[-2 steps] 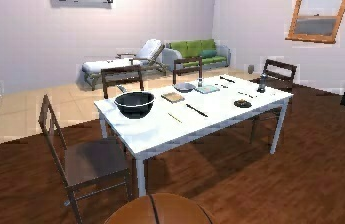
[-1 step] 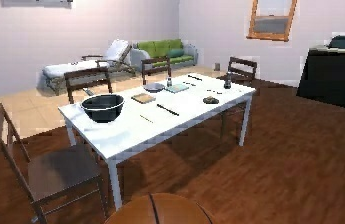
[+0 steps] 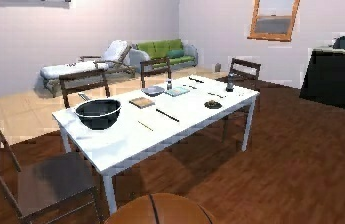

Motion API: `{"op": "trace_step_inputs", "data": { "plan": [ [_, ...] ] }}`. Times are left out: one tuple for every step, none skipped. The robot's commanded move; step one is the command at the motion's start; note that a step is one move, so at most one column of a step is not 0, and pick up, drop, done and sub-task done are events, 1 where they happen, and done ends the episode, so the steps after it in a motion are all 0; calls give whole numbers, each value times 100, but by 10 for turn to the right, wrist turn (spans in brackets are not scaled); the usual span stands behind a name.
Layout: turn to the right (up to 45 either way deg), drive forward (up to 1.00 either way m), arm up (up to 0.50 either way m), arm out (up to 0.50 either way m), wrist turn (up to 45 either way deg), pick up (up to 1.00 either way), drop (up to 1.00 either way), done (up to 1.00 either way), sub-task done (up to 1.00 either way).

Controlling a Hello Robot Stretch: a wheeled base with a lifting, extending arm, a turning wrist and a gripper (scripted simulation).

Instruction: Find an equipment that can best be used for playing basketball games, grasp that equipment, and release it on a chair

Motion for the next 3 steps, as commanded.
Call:
{"op": "trace_step_inputs", "data": {
  "plan": [
    [-450, 0, 0, 0, 0, 0, 0, 0, 0],
    [-390, 0, 0, 0, 0, 0, 0, 0, 0],
    [0, 100, 0, 0, 0, 0, 0, 0, 0]
  ]
}}
